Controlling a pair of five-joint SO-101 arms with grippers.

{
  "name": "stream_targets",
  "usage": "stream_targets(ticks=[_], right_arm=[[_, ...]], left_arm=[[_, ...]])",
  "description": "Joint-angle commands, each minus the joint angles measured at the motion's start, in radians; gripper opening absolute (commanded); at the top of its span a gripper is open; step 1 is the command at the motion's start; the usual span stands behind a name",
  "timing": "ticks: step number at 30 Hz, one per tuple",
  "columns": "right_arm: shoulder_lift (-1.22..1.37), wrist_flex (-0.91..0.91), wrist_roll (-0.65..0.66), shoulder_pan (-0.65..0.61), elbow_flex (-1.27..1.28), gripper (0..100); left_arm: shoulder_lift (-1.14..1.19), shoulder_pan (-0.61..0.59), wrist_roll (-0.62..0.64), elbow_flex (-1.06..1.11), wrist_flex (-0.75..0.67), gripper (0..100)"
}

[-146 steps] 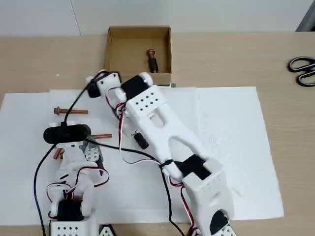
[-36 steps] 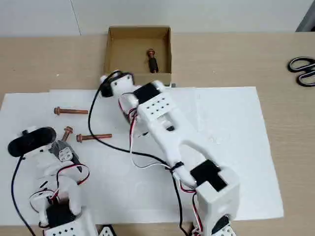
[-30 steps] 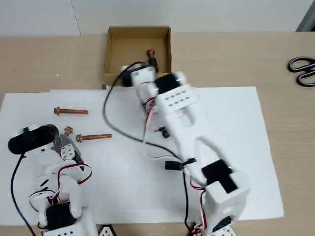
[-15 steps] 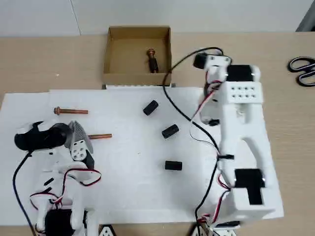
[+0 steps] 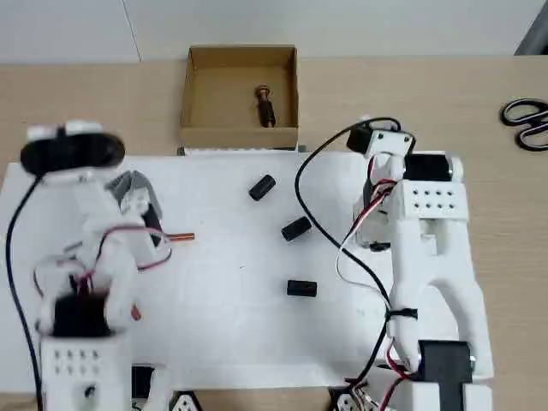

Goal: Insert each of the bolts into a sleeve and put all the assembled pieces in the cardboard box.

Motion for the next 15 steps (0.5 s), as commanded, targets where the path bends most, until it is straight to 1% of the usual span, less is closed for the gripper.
stream_targets(ticks=[1,5,10,12,15], right_arm=[[-0.067,-0.013,0.011,0.015,0.011,0.3],[-0.084,-0.010,0.052,0.016,0.040,0.3],[-0.101,-0.005,0.058,0.038,0.074,0.3],[-0.105,-0.005,0.058,0.064,0.078,0.3],[-0.105,-0.004,0.060,0.096,0.078,0.3]], left_arm=[[0.183,-0.003,0.087,-0.143,0.037,1],[0.368,-0.071,0.235,-0.246,0.009,1],[0.568,-0.153,0.404,-0.329,-0.054,1],[0.629,-0.169,0.445,-0.348,-0.068,1],[0.704,-0.175,0.460,-0.360,-0.066,1]])
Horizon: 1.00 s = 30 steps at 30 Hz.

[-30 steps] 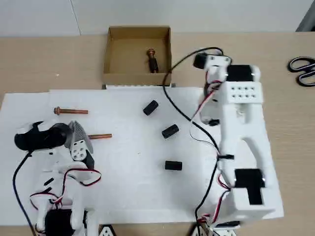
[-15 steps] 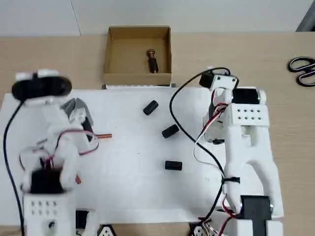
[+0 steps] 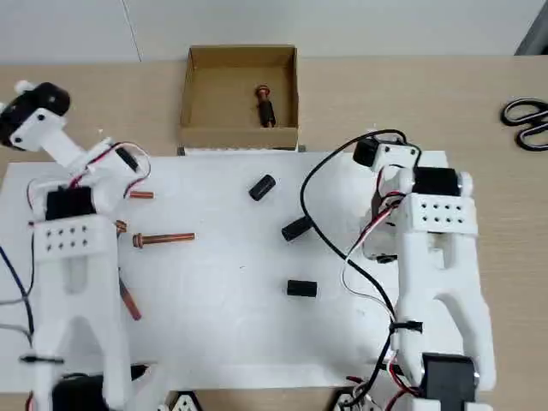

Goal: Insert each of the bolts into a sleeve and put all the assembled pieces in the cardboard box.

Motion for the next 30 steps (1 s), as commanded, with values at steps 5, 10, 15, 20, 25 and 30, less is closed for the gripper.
stream_targets(ticks=[5,10,15,20,25,30], right_arm=[[-0.042,0.001,0.038,0.051,-0.003,0.3],[-0.042,0.001,0.046,0.051,-0.003,0.3],[-0.039,0.001,0.046,0.048,-0.003,0.3],[-0.038,0.001,0.046,0.047,-0.003,0.3],[-0.036,0.001,0.046,0.047,-0.003,0.3],[-0.035,-0.001,0.044,0.047,-0.003,0.3]], left_arm=[[0.127,-0.011,0.282,-0.048,-0.064,3],[0.172,-0.025,0.388,-0.048,-0.138,4],[0.203,-0.028,0.417,-0.050,-0.187,4],[0.239,-0.060,0.465,-0.048,-0.203,4],[0.262,-0.104,0.474,-0.045,-0.198,4],[0.255,-0.104,0.476,-0.041,-0.163,4]])
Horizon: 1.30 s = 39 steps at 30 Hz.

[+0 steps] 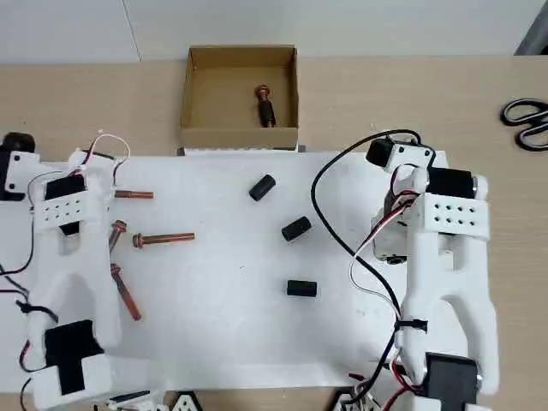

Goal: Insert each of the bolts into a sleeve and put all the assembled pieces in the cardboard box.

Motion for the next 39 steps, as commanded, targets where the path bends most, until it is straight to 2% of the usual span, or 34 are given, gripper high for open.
stream_targets(ticks=[1,8,15,39], right_arm=[[-0.035,-0.001,0.008,0.002,-0.003,0.3],[-0.035,-0.001,0.008,0.002,-0.003,0.3],[-0.033,-0.001,0.008,0.001,-0.003,0.3],[-0.033,0.001,0.003,0.001,-0.003,0.3]], left_arm=[[-0.012,0.000,0.006,-0.038,0.015,4],[0.029,0.012,0.020,-0.039,0.015,6],[0.041,0.018,0.020,-0.036,0.061,20],[0.193,-0.005,0.021,-0.048,-0.098,21]])
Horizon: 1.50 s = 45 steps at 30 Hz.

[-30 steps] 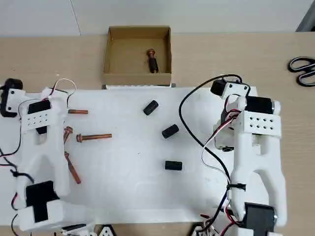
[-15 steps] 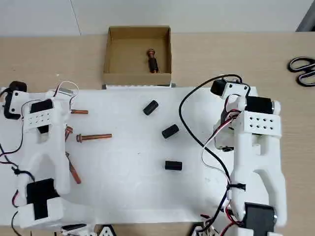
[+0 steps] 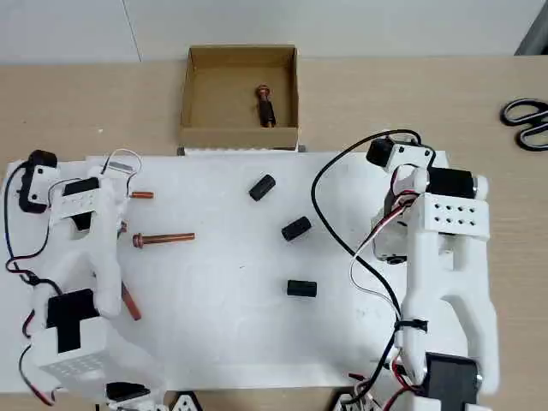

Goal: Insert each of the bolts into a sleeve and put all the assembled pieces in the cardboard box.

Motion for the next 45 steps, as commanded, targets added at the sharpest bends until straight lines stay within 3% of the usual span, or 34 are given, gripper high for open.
stream_targets(ticks=[1,11,24,31,38,45], right_arm=[[-0.033,0.001,0.003,0.001,-0.003,0.3],[-0.033,0.001,0.003,0.001,-0.003,0.3],[-0.036,0.015,0.003,0.001,-0.005,0.3],[-0.036,0.015,0.003,0.001,-0.006,0.3],[-0.035,0.015,0.003,0.001,-0.006,0.3],[-0.036,0.015,0.003,0.001,-0.006,0.3]], left_arm=[[-0.005,-0.017,0.002,-0.059,-0.035,21],[0.069,-0.026,-0.002,-0.110,-0.061,20],[0.203,-0.032,-0.002,-0.237,0.017,20],[0.201,-0.032,-0.015,-0.240,0.017,0],[0.199,-0.031,-0.035,-0.251,0.018,1],[0.120,-0.021,-0.035,-0.438,0.262,1]])
